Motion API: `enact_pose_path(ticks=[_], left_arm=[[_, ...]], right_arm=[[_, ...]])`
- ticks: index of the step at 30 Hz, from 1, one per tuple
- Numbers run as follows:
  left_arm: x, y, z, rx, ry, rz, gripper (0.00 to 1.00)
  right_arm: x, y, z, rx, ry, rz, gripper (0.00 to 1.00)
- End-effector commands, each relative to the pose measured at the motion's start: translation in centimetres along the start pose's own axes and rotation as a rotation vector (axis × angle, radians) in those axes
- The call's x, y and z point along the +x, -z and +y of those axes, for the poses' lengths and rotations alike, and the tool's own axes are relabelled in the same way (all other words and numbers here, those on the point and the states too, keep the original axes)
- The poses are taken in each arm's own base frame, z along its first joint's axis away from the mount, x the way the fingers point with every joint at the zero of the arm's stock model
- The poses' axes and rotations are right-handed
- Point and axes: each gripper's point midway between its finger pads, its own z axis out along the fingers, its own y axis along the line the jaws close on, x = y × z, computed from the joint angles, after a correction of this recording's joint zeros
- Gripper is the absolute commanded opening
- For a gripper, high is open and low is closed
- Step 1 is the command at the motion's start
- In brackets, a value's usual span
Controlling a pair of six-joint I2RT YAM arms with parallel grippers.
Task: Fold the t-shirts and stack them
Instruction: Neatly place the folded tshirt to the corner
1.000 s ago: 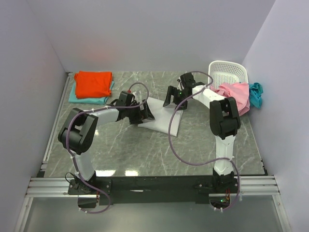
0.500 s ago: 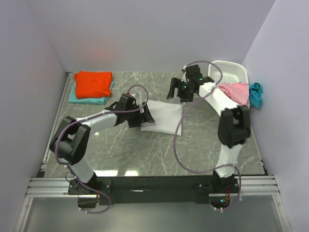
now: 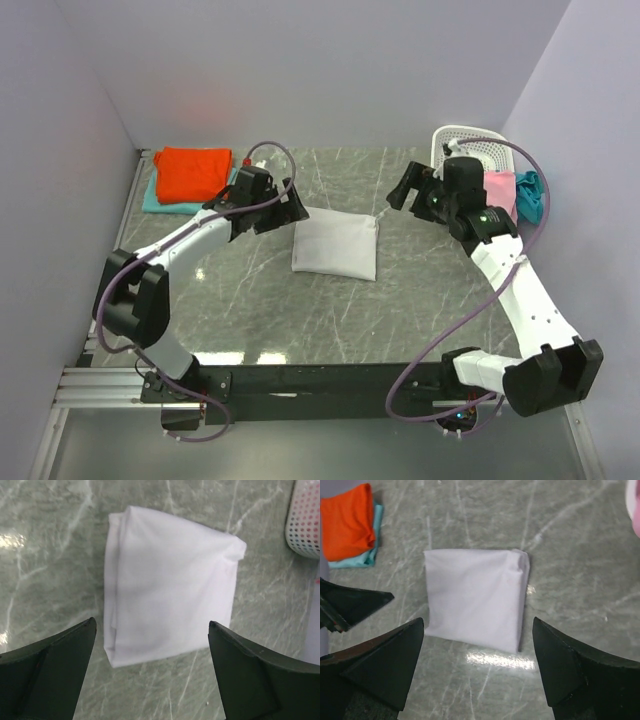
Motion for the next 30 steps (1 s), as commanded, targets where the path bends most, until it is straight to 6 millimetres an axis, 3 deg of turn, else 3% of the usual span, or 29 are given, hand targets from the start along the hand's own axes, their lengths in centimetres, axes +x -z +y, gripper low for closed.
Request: enact_pose_path(ticks=[1, 7, 12, 19, 30], left_arm=[[-1.3, -1.3, 0.9, -0.03, -0.022, -0.014, 0.99], [0.1, -5.4, 2.3, -0.062, -0.034, 0.089, 0.99], [1.0, -7.1, 2.5, -0.051, -0.044, 0.133, 0.94], [3.1, -9.0, 3.9, -0.073, -0.027, 0.206, 0.74], [5.3, -10.4, 4.5, -0.104, -0.041, 0.272, 0.47]], right_arm=[[0.7, 0.1, -2.6, 0.08, -0.052, -0.009, 0.95], [3.3, -0.8, -3.7, 0.076, -0.046, 0.088, 0.95], [4.9, -1.9, -4.5, 0.067, -0.066, 0.165, 0.95], [5.5, -2.1, -4.8, 0.049, -0.071, 0.19, 0.95], [5.5, -2.0, -5.7, 0.08, -0.073, 0.193, 0.94]])
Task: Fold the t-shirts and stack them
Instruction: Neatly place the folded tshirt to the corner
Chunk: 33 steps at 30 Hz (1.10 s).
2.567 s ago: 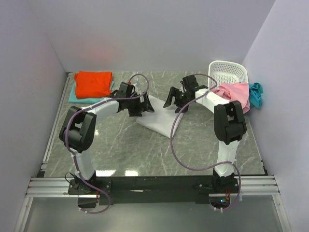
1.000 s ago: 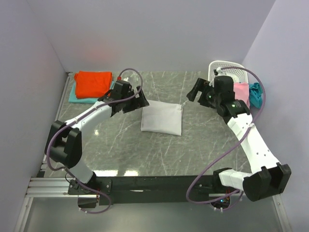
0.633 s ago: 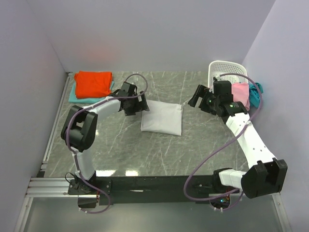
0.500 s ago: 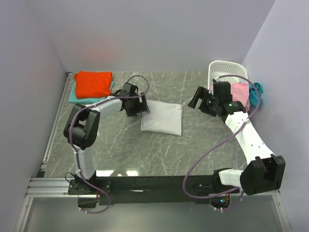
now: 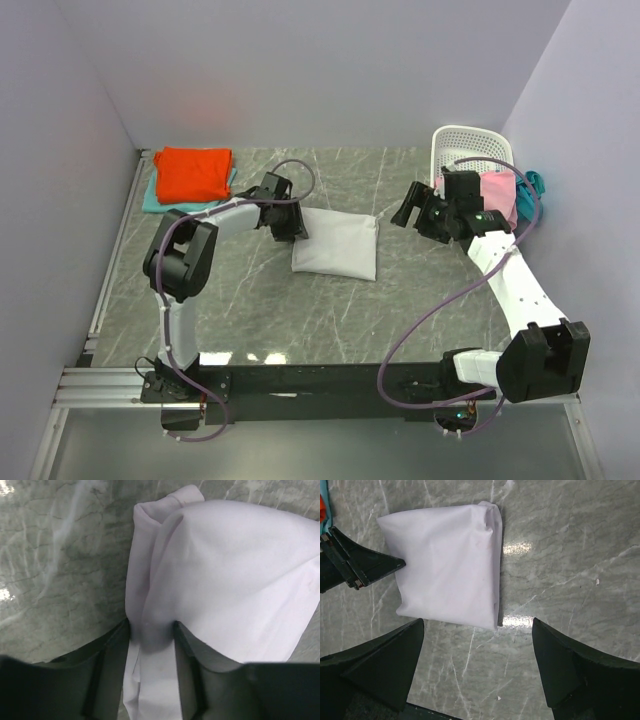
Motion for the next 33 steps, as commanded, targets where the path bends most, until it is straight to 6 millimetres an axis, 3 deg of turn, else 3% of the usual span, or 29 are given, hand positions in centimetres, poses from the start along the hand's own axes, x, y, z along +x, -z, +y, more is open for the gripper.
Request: enact_pose_path(ticks=[1, 8, 10, 14, 23, 33], left_arm=[[0.8, -0.9, -0.5, -0.008, -0.028, 0.034, 0.44], [1.1, -2.1, 0.0, -0.139, -0.076, 0.017, 0.02], [1.6, -2.3, 0.4, -0.188, -0.094, 0.023, 0.01], [-0.1, -1.5, 0.5, -0.237, -0.119, -0.037, 0.01], [-6.8, 4.0, 0.6, -0.349, -0.356, -0.27, 0.01], [-13.7, 9.1, 5.9, -0.573, -0.501, -0.422, 0.01]], right_arm=[[-0.5, 0.2, -0.2, -0.006, 0.01, -0.018, 0.94], [-0.1, 0.4, -2.2, 0.067, -0.003, -0.046, 0.94], [0.1, 0.7, -2.7, 0.085, -0.004, -0.057, 0.94], [0.1, 1.1, -2.7, 0.074, -0.001, -0.081, 0.94], [0.0, 1.2, -3.1, 0.09, 0.006, -0.105, 0.93], [-0.4, 1.6, -3.8, 0.129, 0.013, -0.131, 0.93]])
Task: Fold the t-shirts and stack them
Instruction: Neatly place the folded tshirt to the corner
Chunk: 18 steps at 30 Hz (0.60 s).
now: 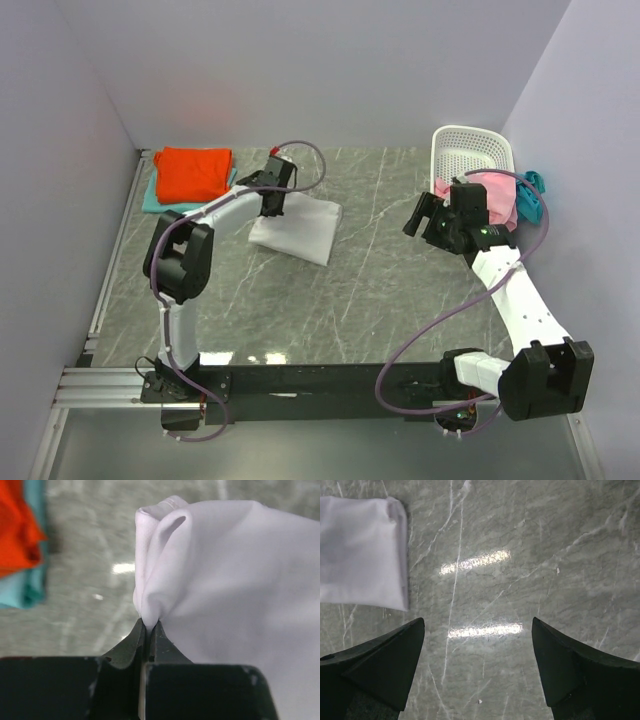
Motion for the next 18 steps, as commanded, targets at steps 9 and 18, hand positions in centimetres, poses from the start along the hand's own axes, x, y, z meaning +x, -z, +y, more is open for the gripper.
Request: enact_pose_path(ticks=[9, 18], left_arm=[[-9.9, 2.1, 11.9, -0.228, -0.129, -0.234, 0.01], [-13.7, 3.3, 18.4, -0.299, -0.164, -0.281, 0.01]], right_arm=[[-1.2, 0.0, -0.8, 0.036, 0.019, -0.058, 0.93], [-1.0, -0.8, -1.5, 0.075, 0.016, -0.035, 0.92]])
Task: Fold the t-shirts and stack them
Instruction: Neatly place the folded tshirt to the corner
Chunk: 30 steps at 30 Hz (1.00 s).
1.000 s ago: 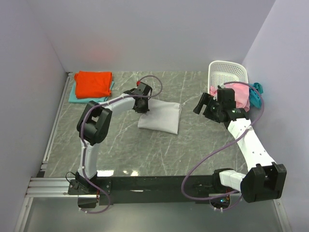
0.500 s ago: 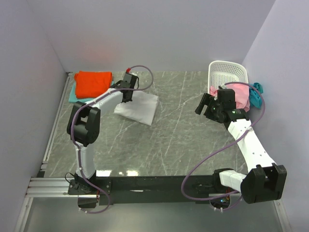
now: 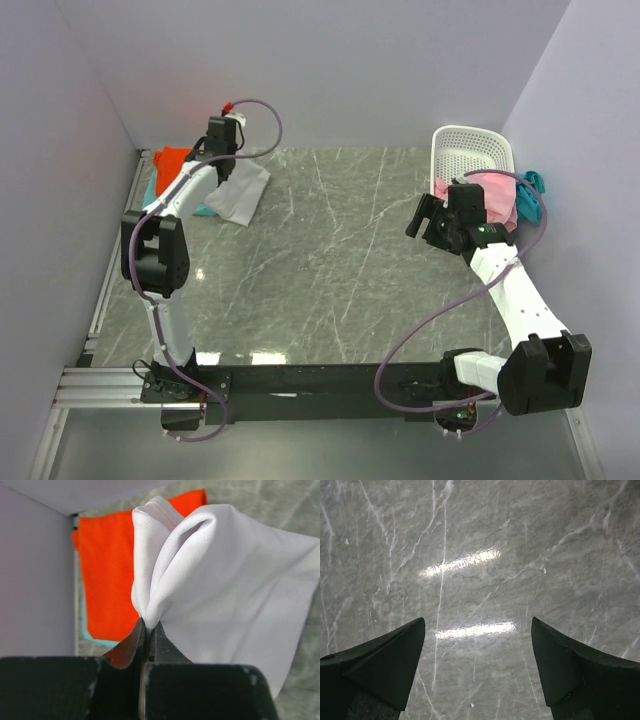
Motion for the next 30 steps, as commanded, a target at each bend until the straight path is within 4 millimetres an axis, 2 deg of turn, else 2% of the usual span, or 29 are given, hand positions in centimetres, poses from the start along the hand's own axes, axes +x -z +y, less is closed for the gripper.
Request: enact_pose_path(ticks=[1, 4, 6, 8, 9, 10, 13, 17, 23, 30], left_arm=[[-4.4, 0.9, 4.2, -0.047, -0.013, -0.112, 0.01], [-5.2, 0.7, 6.0, -0.074, -0.008, -0.119, 0.01], [-5.4, 0.4, 6.5, -0.081, -0.013, -0.114, 0.01], [-6.6, 0.7, 7.6, -0.106, 0.0, -0.134, 0.01], [-6.6, 0.6, 7.6, -0.098, -0.003, -0.128, 0.01], [-7.7, 1.1, 7.9, -0.093, 0.004, -0.152, 0.01], [-9.0, 1.8, 8.6, -0.102, 0.002, -0.189, 0.01], [-10.0, 2.5, 9.4, -0.107, 0.017, -0.233, 0.01], [-8.6, 1.5, 10.4, -0.13, 0.025, -0.196, 0.01], [-6.1, -0.3, 13.3, -0.162, 0.021, -0.135, 0.01]], right_arm=[[-1.1, -0.3, -0.3, 0.019, 0.007, -0.033, 0.92], [-1.2, -0.4, -0.5, 0.028, 0.003, -0.03, 0.92], [-1.1, -0.4, -0.5, 0.03, 0.004, -0.028, 0.91], [-1.0, -0.6, -0.4, 0.022, 0.004, -0.023, 0.91], [-0.9, -0.6, -0.3, 0.017, 0.005, -0.02, 0.91], [-1.0, -0.6, -0.2, 0.013, 0.005, -0.018, 0.9], [-0.8, -0.7, -0.1, 0.007, 0.006, -0.005, 0.9], [-0.9, -0.7, -0.1, 0.006, 0.009, -0.008, 0.89], [-0.9, -0.6, -0.1, 0.009, 0.004, -0.004, 0.89], [-0.8, -0.7, 0.1, -0.006, 0.002, -0.002, 0.88]])
